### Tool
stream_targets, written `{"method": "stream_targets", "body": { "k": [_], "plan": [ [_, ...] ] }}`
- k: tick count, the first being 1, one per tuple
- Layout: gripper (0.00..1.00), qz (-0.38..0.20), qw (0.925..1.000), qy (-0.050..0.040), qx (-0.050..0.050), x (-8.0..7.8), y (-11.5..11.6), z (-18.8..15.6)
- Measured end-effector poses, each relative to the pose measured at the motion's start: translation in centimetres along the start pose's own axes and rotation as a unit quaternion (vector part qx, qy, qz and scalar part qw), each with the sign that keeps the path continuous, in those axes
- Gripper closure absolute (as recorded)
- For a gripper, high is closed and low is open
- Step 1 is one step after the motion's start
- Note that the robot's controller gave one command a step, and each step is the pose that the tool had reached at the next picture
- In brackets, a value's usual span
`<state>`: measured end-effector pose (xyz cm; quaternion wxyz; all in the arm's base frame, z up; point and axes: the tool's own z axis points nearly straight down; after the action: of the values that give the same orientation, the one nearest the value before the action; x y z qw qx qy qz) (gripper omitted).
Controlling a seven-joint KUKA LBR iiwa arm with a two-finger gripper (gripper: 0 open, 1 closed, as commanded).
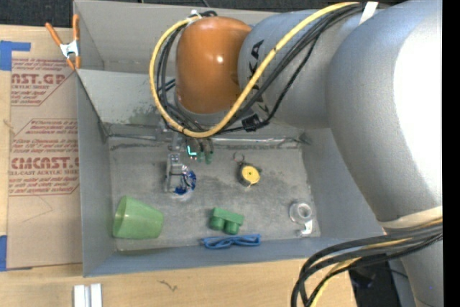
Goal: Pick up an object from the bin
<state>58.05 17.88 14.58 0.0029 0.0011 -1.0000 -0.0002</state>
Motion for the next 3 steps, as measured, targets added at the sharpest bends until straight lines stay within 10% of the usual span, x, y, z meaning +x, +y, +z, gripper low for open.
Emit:
{"method": "stream_targets", "body": {
  "k": [1,2,3],
  "plan": [
    [0.0,-0.175,0.9845,-0.0033,0.001,2.23,-7.05,6.12],
    [1.0,-0.176,0.9844,-0.0034,0.0,2.23,-6.86,6.07],
    [0.0,-0.176,0.9844,-0.0033,0.0,2.23,-6.86,6.07]
  ]
}}
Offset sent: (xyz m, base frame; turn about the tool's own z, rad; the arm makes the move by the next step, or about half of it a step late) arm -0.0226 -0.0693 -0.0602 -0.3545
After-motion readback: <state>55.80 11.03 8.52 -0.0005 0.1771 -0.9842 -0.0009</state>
